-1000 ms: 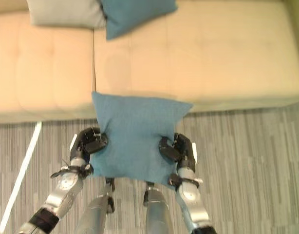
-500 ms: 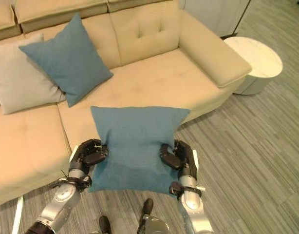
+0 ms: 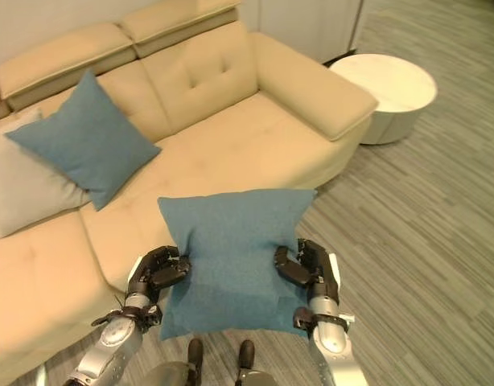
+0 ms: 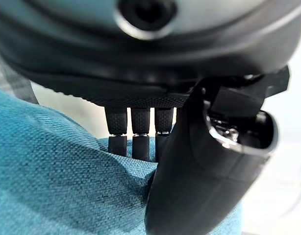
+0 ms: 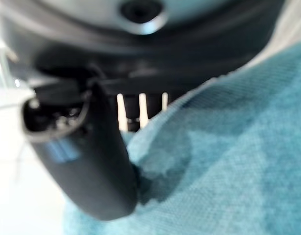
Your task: Pick up all the scattered cushions and arrange them neatly on the sofa.
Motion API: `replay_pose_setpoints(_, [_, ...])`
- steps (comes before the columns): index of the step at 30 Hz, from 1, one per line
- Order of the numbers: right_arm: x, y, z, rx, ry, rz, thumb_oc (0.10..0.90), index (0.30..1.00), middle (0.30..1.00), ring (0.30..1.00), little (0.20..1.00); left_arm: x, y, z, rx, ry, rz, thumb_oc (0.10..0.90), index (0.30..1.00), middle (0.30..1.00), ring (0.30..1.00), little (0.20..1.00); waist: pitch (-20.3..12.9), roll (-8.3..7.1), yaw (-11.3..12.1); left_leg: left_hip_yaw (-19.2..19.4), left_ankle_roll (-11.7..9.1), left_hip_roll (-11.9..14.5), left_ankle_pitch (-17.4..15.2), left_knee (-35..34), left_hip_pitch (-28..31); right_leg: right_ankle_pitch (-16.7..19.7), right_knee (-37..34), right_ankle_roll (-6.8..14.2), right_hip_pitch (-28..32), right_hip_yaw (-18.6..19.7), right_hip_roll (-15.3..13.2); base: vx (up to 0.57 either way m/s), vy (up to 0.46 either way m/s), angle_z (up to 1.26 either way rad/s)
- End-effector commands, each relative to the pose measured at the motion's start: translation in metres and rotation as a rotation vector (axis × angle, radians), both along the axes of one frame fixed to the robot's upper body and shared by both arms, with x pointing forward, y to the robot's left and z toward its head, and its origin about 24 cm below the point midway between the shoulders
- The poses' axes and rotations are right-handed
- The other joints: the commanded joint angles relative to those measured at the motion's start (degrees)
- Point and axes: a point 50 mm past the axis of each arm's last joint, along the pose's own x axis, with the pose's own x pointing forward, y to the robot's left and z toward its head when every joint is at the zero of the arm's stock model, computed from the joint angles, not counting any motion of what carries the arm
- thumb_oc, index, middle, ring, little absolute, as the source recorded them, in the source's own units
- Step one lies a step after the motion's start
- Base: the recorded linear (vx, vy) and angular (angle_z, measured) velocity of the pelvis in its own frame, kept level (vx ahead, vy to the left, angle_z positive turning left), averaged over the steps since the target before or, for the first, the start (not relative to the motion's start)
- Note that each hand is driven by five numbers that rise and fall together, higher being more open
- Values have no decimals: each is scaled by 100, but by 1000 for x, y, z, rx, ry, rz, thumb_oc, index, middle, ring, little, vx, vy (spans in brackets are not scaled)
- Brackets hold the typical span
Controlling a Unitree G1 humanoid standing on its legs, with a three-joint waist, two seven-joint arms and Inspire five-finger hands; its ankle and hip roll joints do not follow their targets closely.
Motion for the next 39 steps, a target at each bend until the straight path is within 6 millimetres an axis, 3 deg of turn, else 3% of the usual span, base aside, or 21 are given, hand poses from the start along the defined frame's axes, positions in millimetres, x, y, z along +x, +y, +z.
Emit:
replay_pose_setpoints(1, [28,41,74,28,-412,193,400,300,300,300,300,32,-45,77,-102,-410,-203,400,300,300,300,300,-384,47,111,142,-30,-34,208,-140,261,-754,209,731,788,11,247,219,89,-111])
replay_pose_setpoints(6, [28,48,71,25,-397,236,400,300,300,300,300,32,-43,75,-86,-401,-206,400,300,300,300,300,-568,106,159,385,185,67,112,-447,815,-992,707,884,837,115,172,195,85,-90])
replay_pose_setpoints(8, [28,52,70,35,-391,262,400,300,300,300,300,30,-39,74,-74,-395,-206,400,300,300,300,300,-468,108,128,511,341,156,-28,-421,1062,-820,1800,1203,379,29,75,123,36,-37])
replay_pose_setpoints(9, [28,52,70,35,-391,262,400,300,300,300,300,30,-39,74,-74,-395,-206,400,300,300,300,300,-469,103,132,517,343,152,-30,-417,1057,-833,1828,1205,361,35,69,10,10,-31])
replay_pose_setpoints(10, [30,58,69,57,-386,273,400,300,300,300,300,30,-36,74,-72,-395,-189,400,300,300,300,300,-348,153,133,637,405,242,-130,-400,1145,-527,2405,1432,-113,-301,-172,-12,1,-36])
replay_pose_setpoints(11, [30,58,68,66,-381,277,400,300,300,300,300,30,-34,75,-80,-400,-189,400,300,300,300,300,-335,168,139,664,413,266,-159,-407,1175,-543,2450,1435,-239,-461,-301,20,-13,-46])
replay_pose_setpoints(13, [30,60,67,70,-375,281,400,300,300,300,300,30,-33,76,-87,-400,-184,400,300,300,300,300,-328,188,143,683,414,286,-209,-433,1227,-578,2338,1384,-334,-646,-459,83,-46,-32])
replay_pose_setpoints(14, [30,58,66,63,-368,287,400,300,300,300,300,28,-30,74,-99,-390,-177,400,300,300,300,300,-351,209,160,722,410,319,-321,-527,1363,-556,1841,1258,-433,-887,-706,104,-67,-13])
replay_pose_setpoints(16, [31,57,66,57,-368,289,400,300,300,300,300,27,-29,72,-98,-384,-175,400,300,300,300,300,-357,188,143,704,404,296,-382,-566,1455,-448,1516,1236,-486,-897,-755,203,-123,-15])
replay_pose_setpoints(18, [31,54,67,57,-371,273,400,300,300,300,300,28,-28,71,-104,-381,-164,400,300,300,300,300,-288,174,4,540,343,247,-504,-615,1703,-82,809,1326,-794,-655,-792,259,-158,-17])
replay_pose_setpoints(21, [31,52,68,40,-377,273,400,300,300,300,300,29,-30,72,-109,-392,-166,400,300,300,300,300,-339,89,-80,426,284,187,-717,-611,1923,138,464,1342,-663,-486,-740,239,-208,40])
replay_pose_setpoints(23, [30,49,68,30,-376,264,400,300,300,300,300,28,-35,72,-124,-393,-176,400,300,300,300,300,-419,90,-102,363,161,290,-856,-395,1958,132,349,1270,-447,-497,-656,177,-176,47])
replay_pose_setpoints(24, [30,50,68,31,-377,264,400,300,300,300,300,28,-35,73,-123,-393,-176,400,300,300,300,300,-429,75,-111,356,163,276,-836,-396,1935,149,337,1270,-461,-501,-671,158,-263,34])
replay_pose_setpoints(27, [29,37,68,-3,-368,226,400,300,300,300,300,30,-40,74,-147,-394,-202,400,300,300,300,300,-403,13,-118,310,-152,492,-527,1002,1279,18,140,1034,12,-685,-556,83,-242,27])
replay_pose_setpoints(28, [29,37,68,-3,-369,225,400,300,300,300,300,31,-40,74,-147,-394,-203,400,300,300,300,300,-411,26,-139,281,-158,503,-554,1076,1222,22,133,1029,5,-713,-546,31,-206,67])
replay_pose_setpoints(29, [29,33,68,-9,-366,206,400,300,300,300,300,32,-40,75,-147,-399,-202,400,300,300,300,300,-326,-15,-112,441,-211,605,-320,1683,897,-62,47,898,216,-829,-524,63,-185,58])
replay_pose_setpoints(30, [28,31,67,-7,-358,199,400,300,300,300,300,32,-40,75,-152,-397,-204,400,300,300,300,300,-315,-18,-101,519,-190,646,-306,1787,795,-102,-8,866,315,-889,-502,118,-228,4])
replay_pose_setpoints(33, [28,31,66,-8,-355,194,400,300,300,300,300,31,-40,71,-150,-376,-201,400,300,300,300,300,-325,-59,-75,893,-63,624,-511,1394,505,-250,-104,877,507,-1075,-514,159,-112,31])
replay_pose_setpoints(35, [28,31,66,-14,-353,195,400,300,300,300,300,31,-40,69,-147,-367,-205,400,300,300,300,300,-351,-64,-78,1046,-16,612,-474,1149,395,-314,-125,897,565,-1129,-500,130,-54,27])
replay_pose_setpoints(39, [31,32,63,-21,-334,180,400,300,300,300,300,32,-41,68,-142,-355,-199,400,300,300,300,300,-361,106,-22,1715,-122,710,273,181,82,-618,-119,868,834,-1298,-215,205,-36,25])
